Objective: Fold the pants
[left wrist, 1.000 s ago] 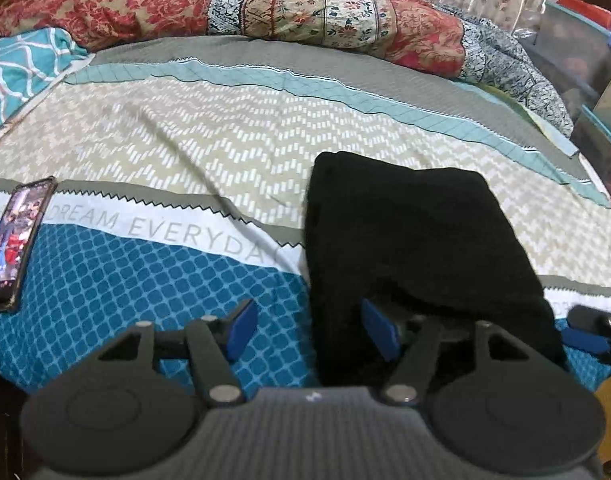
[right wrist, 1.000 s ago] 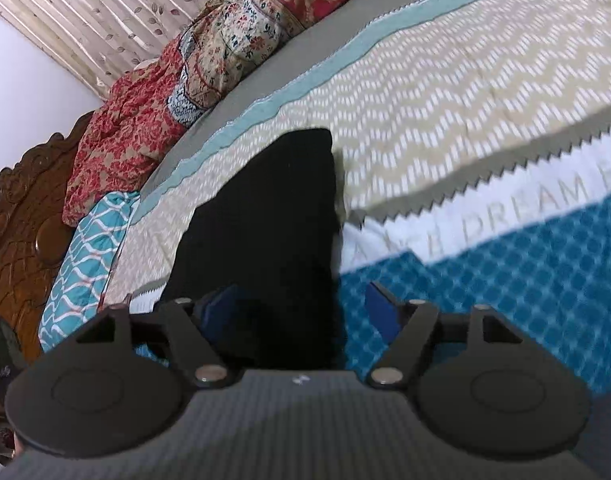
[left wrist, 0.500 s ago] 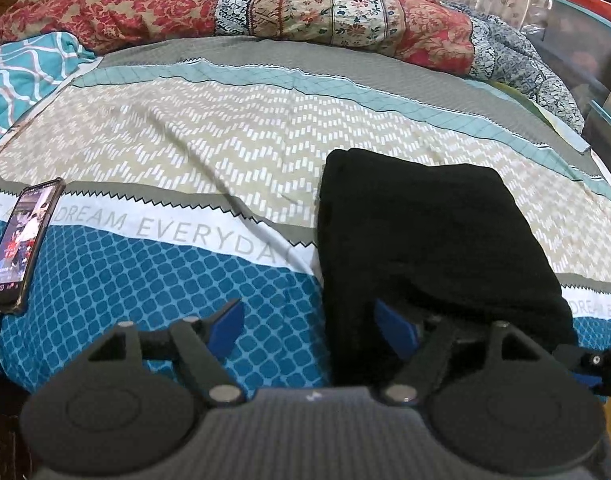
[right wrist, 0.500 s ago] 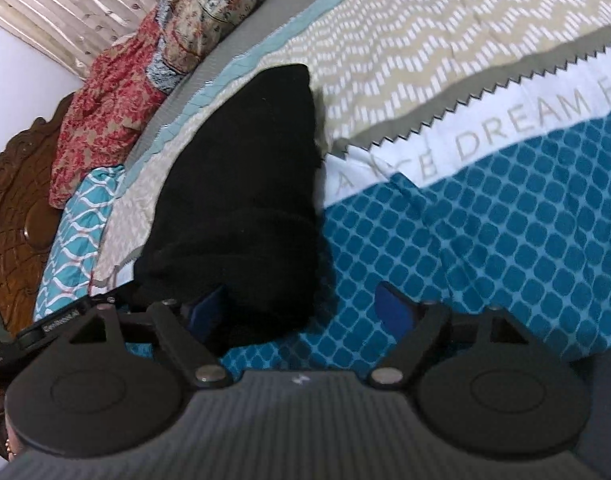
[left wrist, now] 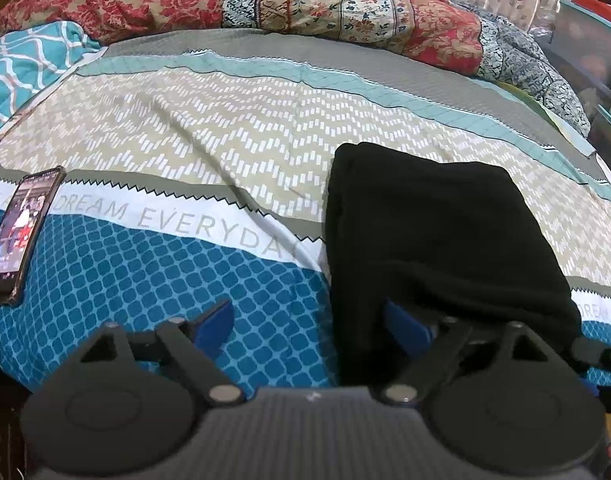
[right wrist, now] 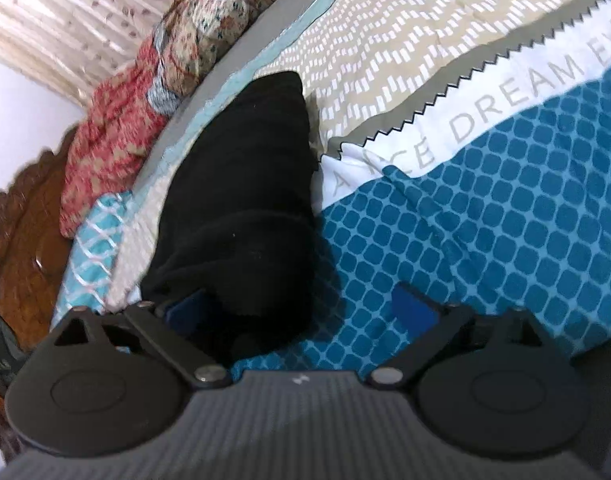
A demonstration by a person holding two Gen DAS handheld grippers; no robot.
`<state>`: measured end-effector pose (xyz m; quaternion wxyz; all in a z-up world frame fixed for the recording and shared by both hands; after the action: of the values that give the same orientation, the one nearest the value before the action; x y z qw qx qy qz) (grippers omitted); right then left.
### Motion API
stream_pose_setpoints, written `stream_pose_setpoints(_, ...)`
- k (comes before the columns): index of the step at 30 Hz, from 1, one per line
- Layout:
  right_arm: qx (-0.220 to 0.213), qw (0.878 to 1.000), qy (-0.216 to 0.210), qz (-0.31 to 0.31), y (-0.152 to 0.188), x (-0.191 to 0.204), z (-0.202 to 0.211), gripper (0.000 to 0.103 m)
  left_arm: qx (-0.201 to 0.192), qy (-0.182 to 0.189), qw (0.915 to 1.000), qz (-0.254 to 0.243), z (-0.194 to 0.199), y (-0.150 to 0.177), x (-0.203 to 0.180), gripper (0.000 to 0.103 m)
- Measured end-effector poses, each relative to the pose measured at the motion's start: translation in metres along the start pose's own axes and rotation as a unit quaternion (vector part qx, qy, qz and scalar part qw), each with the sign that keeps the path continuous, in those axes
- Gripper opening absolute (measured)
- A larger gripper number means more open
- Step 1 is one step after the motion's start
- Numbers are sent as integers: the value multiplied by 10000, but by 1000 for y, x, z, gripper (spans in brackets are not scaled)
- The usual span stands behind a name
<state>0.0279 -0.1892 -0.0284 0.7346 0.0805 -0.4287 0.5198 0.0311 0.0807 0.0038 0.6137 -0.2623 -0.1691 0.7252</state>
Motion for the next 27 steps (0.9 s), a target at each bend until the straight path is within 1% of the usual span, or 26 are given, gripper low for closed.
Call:
stream_pose_setpoints(1, -45, 9998, -125, -149, 0, -3, 1, 103, 9, 1, 10000, 26, -1, 0, 1, 90)
stream_pose_setpoints(3, -141, 9989, -242, -386, 0, -7, 3, 103, 46, 2, 9999, 97, -5, 1, 4, 97)
stream_pose_setpoints(6, -118, 9982, -342, -472, -1, -9, 4, 103, 117, 13, 9997, 233, -12, 3, 10, 103)
stream_pose_setpoints(8, -107, 9980, -388, -485, -3, -10, 6, 103, 190, 81, 9991, 363, -16, 4, 14, 103)
stream_pose_setpoints(11, -148, 9975, -468, -513, -3, -13, 8, 103, 301, 304, 9968, 673, -21, 7, 22, 103)
stream_pose_setpoints(13, -194, 9967, -541, -580, -3, -17, 10, 103, 314, 420, 9957, 761, -22, 8, 25, 103)
stream_pose_setpoints(19, -102, 9957, -646, -664, -6, -21, 13, 103, 183, 556, 9950, 803, -19, 14, 26, 103)
stream_pose_setpoints(22, -57, 9952, -681, -705, -8, -23, 13, 103, 60, 625, 9917, 1123, -20, 17, 30, 103)
stream_pose_setpoints(24, -30, 9951, -692, -707, -9, -24, 14, 103, 10, 642, 9924, 1049, -20, 18, 30, 103)
stream_pose_setpoints(27, -3, 9950, -709, -709, -10, -25, 14, 103, 92, 749, 9919, 1021, -21, 17, 32, 103)
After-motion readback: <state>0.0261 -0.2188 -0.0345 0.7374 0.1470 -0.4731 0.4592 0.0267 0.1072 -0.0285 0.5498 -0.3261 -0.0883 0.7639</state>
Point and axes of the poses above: each gripper's, at about its wrist camera, not at the fingertips, and z roughly against the way its jaws point, x to its left, y to its underside, the point moved 5 cm from there along -z, roughly the way its jaws point, and after that the axes turned 2 degrees about z, right-handed, at the moved point
